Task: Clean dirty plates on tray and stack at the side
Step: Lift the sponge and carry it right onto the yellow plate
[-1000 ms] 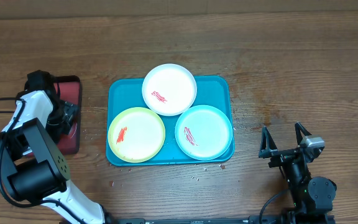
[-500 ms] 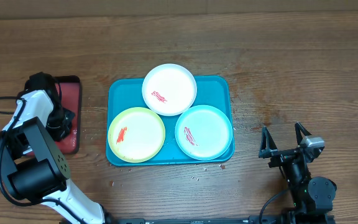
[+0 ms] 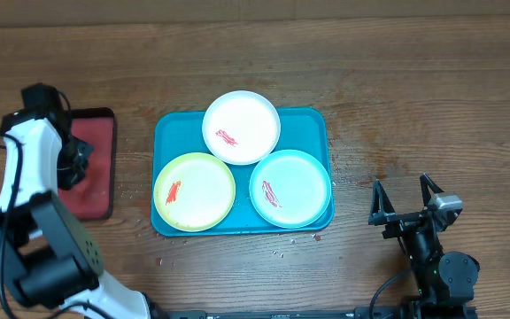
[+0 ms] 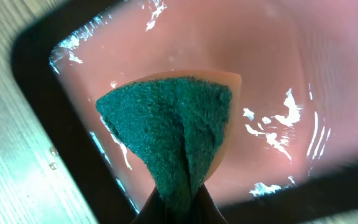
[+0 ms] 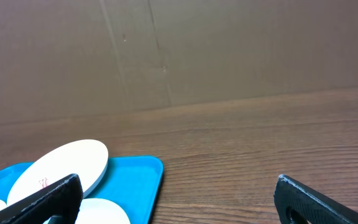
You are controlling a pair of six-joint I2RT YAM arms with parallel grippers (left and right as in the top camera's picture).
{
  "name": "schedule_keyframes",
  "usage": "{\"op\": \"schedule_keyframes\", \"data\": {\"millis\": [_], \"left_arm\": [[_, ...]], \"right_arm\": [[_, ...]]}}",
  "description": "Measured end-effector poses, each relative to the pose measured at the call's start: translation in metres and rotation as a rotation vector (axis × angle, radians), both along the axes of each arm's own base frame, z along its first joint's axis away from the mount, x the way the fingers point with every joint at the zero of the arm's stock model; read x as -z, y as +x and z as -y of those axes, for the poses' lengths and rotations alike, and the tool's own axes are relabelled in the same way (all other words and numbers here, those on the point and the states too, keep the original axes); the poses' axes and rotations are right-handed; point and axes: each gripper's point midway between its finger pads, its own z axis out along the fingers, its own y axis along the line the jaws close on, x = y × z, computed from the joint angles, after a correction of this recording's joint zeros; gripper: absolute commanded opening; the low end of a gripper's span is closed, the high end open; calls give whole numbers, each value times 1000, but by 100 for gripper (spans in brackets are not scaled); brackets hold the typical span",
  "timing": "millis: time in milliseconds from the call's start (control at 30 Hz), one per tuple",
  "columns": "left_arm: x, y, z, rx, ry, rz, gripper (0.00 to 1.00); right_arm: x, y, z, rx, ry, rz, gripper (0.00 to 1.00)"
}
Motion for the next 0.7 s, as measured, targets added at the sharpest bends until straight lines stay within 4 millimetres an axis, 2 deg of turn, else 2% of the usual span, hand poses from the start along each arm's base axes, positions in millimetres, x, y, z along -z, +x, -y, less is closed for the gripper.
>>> {"op": "schedule_keyframes", "data": {"millis": [200, 333, 400, 533, 600, 700], "left_arm": [[-48, 15, 1, 20, 71, 162, 4], [-57, 39, -3, 38, 136, 255, 5], [-47, 45, -3, 45, 140, 264, 4], [11, 32, 3, 69, 76, 113, 4], [31, 24, 7, 81, 48, 48, 4], [33, 15, 11, 96, 30, 10, 4]], "right_arm": [[0, 0, 0, 0, 0, 0, 100], [0, 0, 0, 0, 0, 0, 100], [0, 0, 0, 0, 1, 1, 100], [0, 0, 0, 0, 1, 1, 100], [0, 0, 0, 1, 0, 0, 100], [0, 0, 0, 1, 0, 0, 100]]}}
